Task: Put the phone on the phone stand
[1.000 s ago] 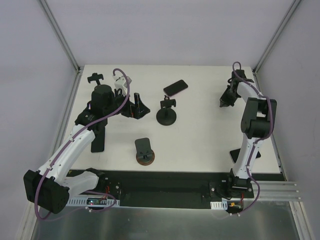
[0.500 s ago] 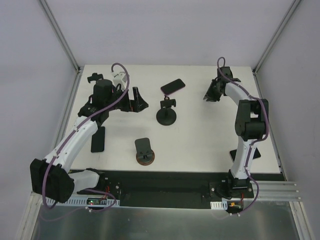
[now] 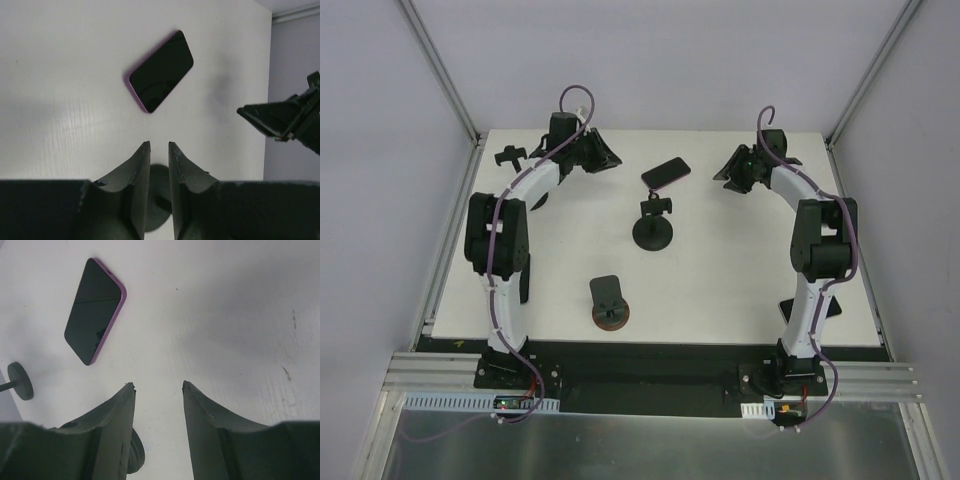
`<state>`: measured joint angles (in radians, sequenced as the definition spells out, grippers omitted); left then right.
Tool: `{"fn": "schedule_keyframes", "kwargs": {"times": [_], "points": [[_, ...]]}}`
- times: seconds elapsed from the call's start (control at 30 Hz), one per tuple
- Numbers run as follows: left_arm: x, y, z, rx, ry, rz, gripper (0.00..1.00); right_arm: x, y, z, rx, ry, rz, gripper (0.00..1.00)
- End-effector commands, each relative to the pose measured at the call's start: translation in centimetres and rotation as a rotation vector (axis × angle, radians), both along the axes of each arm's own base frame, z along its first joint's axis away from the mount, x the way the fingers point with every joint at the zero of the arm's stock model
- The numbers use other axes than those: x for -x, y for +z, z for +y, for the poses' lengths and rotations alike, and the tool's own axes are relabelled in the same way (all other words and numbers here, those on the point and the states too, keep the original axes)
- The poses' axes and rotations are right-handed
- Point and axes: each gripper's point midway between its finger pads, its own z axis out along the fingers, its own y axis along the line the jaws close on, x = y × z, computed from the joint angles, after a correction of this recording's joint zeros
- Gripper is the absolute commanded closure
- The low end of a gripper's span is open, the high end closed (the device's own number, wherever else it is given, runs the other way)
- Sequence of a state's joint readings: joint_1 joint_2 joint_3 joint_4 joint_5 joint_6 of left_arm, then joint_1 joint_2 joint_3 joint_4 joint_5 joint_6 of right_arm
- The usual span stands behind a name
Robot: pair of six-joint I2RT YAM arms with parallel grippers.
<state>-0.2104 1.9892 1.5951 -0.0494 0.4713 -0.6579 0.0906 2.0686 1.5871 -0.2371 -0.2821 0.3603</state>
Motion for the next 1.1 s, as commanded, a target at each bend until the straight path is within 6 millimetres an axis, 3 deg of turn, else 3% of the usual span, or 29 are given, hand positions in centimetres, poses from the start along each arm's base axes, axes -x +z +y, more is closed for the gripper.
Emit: {"fn": "schedule_keyframes", "kwargs": {"times": [0.0,0.03,0.07,0.13,0.17,0.23,0.27,0.33,0.37,0.43,0.47,0.53,0.63,0.83,0.97,1.0,1.03,1.07], "points": [[-5.7,-0.6,-2.1,0.107,0.082,-0.058,0.83,-1.1,0.8,1.7,-0.095,0.017,-0.045,0.55],[-6.9,0.3,-2.5,0.112,0.098,-0.087,0.88,-1.2,0.9,1.8,-0.099,0.02,-0.049,0.55],[-8.1,-1.7,-2.4,0.09,0.143,-0.07,0.95,-1.3,0.9,1.8,-0.101,0.021,-0.048,0.54],[-9.6,-1.3,-3.4,0.102,0.192,-0.083,0.99,-1.5,0.9,1.9,-0.109,0.019,-0.048,0.54],[-10.2,-3.1,-3.7,0.093,0.218,-0.058,0.99,-1.5,0.9,1.9,-0.115,0.015,-0.045,0.54],[-11.7,-3.7,-3.8,0.106,0.316,-0.047,1.0,-1.5,0.8,2.2,-0.135,0.016,-0.038,0.54],[-12.0,-6.0,-4.1,0.106,0.337,-0.009,1.0,-1.6,0.9,2.3,-0.145,0.015,-0.043,0.54],[-13.1,-6.0,-4.7,0.156,0.381,0.006,1.0,-1.6,0.9,2.7,-0.168,0.015,-0.04,0.54],[-13.3,-7.9,-5.2,0.158,0.386,0.035,1.0,-1.6,0.8,2.9,-0.171,0.016,-0.04,0.54],[-14.2,-7.4,-6.3,0.197,0.387,0.029,1.0,-1.6,0.8,2.8,-0.168,0.015,-0.041,0.54],[-14.1,-9.0,-6.9,0.193,0.385,0.049,1.0,-1.6,0.8,2.8,-0.168,0.013,-0.039,0.54],[-14.3,-9.6,-7.3,0.198,0.404,0.062,1.0,-1.6,0.7,2.6,-0.157,0.009,-0.039,0.54],[-13.3,-11.8,-7.7,0.165,0.427,0.123,1.0,-1.6,0.7,2.3,-0.141,0.009,-0.037,0.53],[-10.0,-13.7,-8.6,0.115,0.42,0.246,1.0,-1.3,0.6,1.7,-0.113,0.002,-0.028,0.52],[-8.0,-12.0,-11.0,0.092,0.313,0.221,1.0,-0.8,-0.1,1.2,-0.082,0.008,0.001,0.48],[-7.3,-11.9,-11.3,0.083,0.293,0.225,1.0,-0.7,-0.2,1.0,-0.071,0.007,0.01,0.46],[-5.6,-13.1,-12.1,0.059,0.274,0.255,1.0,-0.6,-0.3,0.6,-0.051,-0.001,0.018,0.43],[-5.0,-12.3,-12.4,0.06,0.259,0.249,1.0,-0.1,-0.5,0.5,-0.036,-0.002,0.044,0.37]]}}
